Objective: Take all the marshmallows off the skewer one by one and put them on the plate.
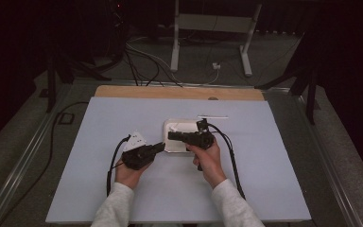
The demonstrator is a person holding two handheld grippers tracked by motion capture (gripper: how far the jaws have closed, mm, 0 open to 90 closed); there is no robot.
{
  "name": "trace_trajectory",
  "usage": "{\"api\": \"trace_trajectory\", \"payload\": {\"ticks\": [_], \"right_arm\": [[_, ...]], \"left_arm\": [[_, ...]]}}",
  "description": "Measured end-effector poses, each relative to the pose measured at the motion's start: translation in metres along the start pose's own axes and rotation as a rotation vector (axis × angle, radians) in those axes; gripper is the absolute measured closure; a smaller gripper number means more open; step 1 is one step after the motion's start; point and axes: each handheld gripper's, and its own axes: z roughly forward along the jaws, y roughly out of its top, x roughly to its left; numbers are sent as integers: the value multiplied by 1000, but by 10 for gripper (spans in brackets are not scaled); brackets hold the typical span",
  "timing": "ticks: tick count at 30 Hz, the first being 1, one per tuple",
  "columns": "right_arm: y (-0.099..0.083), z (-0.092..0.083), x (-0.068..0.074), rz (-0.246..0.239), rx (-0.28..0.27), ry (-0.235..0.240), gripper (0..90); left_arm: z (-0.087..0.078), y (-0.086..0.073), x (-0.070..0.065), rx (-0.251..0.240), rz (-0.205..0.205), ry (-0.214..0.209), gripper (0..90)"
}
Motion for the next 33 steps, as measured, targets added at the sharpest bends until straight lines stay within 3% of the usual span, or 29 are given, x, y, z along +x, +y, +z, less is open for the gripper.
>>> {"api": "trace_trajectory", "payload": {"ticks": [13,16,33], "right_arm": [[2,-5,1,14,-73,-6,835],[5,-12,-2,34,-119,-9,848],[7,-16,-8,33,-115,-32,841]], "left_arm": [[0,-1,0,2,14,6,900],[-1,-2,-1,1,19,2,900],[1,-5,1,17,26,2,900]]}}
